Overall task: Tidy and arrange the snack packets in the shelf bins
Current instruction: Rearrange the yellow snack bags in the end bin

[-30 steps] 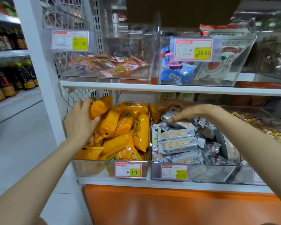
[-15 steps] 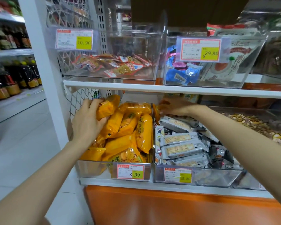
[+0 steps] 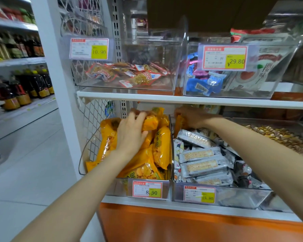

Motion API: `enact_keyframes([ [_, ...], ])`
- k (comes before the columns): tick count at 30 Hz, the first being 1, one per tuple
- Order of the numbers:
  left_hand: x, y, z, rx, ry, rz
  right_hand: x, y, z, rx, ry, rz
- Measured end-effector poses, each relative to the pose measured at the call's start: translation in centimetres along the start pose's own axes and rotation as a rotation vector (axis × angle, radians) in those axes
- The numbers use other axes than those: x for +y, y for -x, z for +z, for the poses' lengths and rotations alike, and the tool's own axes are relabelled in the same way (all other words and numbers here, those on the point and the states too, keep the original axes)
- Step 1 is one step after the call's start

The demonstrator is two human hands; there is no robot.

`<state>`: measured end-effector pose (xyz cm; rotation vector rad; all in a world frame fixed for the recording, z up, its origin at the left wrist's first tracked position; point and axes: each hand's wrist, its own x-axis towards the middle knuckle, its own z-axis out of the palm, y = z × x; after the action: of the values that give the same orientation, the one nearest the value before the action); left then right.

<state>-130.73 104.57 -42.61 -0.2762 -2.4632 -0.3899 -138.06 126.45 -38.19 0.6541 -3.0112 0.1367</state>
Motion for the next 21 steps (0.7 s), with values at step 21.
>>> enact_keyframes([
  [21, -2.0, 0.8, -1.4, -0.203, 0.085, 0.200, -1.7, 7.2, 1.5, 0.552, -0.318, -0.196],
])
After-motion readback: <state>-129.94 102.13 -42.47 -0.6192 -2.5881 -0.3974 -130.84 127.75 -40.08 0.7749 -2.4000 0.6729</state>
